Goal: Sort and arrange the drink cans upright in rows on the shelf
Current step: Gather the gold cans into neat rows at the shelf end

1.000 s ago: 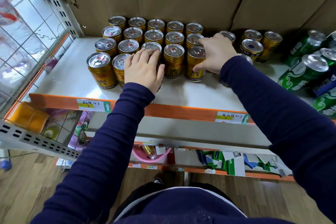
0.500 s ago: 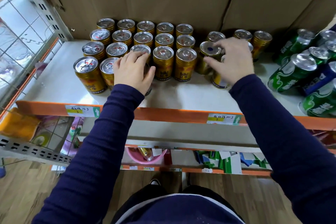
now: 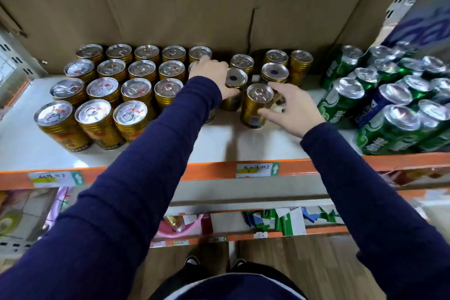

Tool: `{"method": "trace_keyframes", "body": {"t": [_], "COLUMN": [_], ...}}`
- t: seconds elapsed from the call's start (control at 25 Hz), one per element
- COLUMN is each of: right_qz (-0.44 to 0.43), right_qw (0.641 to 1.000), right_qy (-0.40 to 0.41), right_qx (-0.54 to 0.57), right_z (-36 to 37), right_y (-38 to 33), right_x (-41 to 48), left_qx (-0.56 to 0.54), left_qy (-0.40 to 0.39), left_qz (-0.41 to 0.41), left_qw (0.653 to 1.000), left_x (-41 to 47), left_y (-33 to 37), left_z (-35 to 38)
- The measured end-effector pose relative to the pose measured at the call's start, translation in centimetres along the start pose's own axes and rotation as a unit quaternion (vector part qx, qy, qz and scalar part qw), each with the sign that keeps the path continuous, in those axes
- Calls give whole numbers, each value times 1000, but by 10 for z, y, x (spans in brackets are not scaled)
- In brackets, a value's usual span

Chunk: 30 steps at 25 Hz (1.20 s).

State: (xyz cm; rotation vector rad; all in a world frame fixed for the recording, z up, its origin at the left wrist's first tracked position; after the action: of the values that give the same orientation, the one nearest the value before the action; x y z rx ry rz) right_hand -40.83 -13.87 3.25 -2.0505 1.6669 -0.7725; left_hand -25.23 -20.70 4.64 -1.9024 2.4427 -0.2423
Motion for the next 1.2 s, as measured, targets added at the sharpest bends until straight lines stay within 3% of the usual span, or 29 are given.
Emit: {"method": "trace_keyframes", "body": {"t": [0.16,0.28,0.4,0.52,0.68,0.8,1.08,1.2], "right_qz": [12,18,33,52,56,50,42,41], "right_qw": [999,999,995,995,991,989,985,984], "right_qy": [-28,21,57,41,44,44,60,65], "right_qx": [30,47,72,75,117,132,158,160], "right_z": [15,-6,-34,-42,-37,-35,-32,-33], "right_y": [-1,2,16,32,54,61,64,65], "right_x": [13,7,-18,-40,-47,-45,-48,-49], "left_qx": [4,-20,-165,-207,-298,-390,-374,-287], "left_qy": [-9,59,114,87,113,74,43,65], "left_qz": [-31,-19,8,37,-37,-72,-96,-92], "left_qw": [999,998,980,974,947,915,921,951], "left_x": [8,-13,-53,-82,-99,-107,-114,-104], "left_y": [-1,4,14,31,24,31,13,-4], "left_z": [-1,-14,-19,-3,26,56,30,-8]}}
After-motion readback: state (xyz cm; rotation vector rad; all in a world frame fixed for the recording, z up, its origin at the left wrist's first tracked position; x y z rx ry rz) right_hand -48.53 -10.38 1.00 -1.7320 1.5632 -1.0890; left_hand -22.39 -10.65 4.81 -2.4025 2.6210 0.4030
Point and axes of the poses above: each hand's wrist, its own x-axis towards the middle knuckle, its own z-axis out of the palm, y = z × x, the point moved 9 cm from there along x, towards the middle knuckle, and after that the axes turned 11 degrees about x, right-handed, at the moved point
